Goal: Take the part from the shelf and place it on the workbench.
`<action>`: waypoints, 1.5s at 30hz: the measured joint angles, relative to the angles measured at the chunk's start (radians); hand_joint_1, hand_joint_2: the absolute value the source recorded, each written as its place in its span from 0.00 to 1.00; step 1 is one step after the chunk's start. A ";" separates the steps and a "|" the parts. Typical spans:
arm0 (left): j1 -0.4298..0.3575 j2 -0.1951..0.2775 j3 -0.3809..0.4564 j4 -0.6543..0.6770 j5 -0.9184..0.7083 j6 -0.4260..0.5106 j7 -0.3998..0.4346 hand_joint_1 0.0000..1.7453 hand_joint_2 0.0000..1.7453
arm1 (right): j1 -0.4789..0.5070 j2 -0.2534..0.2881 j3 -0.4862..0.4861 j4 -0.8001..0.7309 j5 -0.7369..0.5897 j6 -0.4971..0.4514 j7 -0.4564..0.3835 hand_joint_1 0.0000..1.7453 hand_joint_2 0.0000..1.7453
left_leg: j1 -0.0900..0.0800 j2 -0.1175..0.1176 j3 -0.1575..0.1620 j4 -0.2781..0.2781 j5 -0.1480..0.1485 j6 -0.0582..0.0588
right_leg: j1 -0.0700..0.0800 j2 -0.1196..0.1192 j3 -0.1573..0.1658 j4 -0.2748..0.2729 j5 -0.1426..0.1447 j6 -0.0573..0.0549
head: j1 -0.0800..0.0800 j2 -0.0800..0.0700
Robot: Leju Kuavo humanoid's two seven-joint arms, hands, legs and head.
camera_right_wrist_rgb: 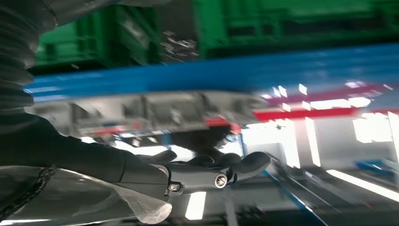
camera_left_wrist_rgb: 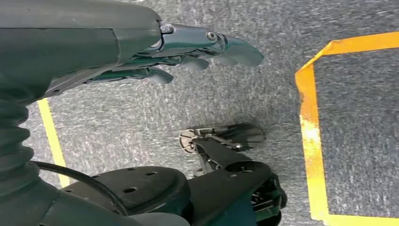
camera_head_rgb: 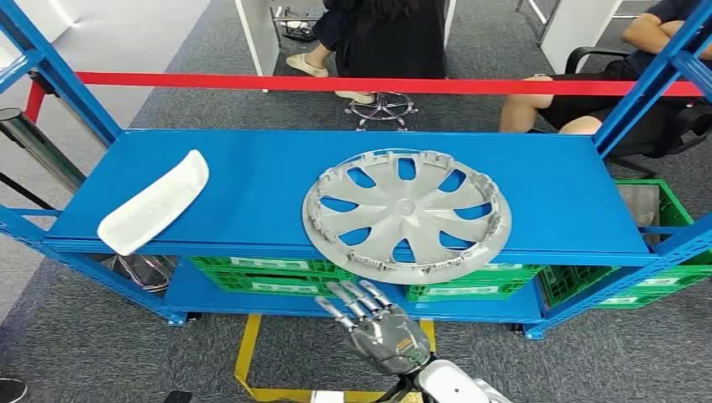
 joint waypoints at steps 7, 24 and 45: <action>-0.001 0.000 0.002 0.001 -0.020 -0.003 -0.004 0.00 1.00 | -0.038 -0.004 -0.013 0.043 0.035 -0.001 0.062 0.00 1.00 | 0.000 0.000 0.000 0.001 0.000 0.000 | 0.000 0.000 0.000 0.000 0.000 0.000 | 0.000 0.000; -0.001 -0.006 0.002 0.007 -0.056 0.014 -0.005 0.00 1.00 | -0.003 -0.005 -0.093 -0.149 0.093 -0.002 0.111 0.00 1.00 | 0.000 0.000 0.000 0.001 0.000 0.000 | 0.000 0.000 0.000 0.000 0.000 0.000 | 0.000 0.000; -0.010 -0.006 0.002 0.010 -0.091 -0.002 -0.006 0.00 1.00 | -0.181 0.019 -0.062 0.211 -0.013 0.000 0.114 0.00 1.00 | 0.000 0.000 -0.001 0.002 0.000 0.000 | 0.000 0.000 0.000 0.000 0.000 0.000 | 0.000 0.000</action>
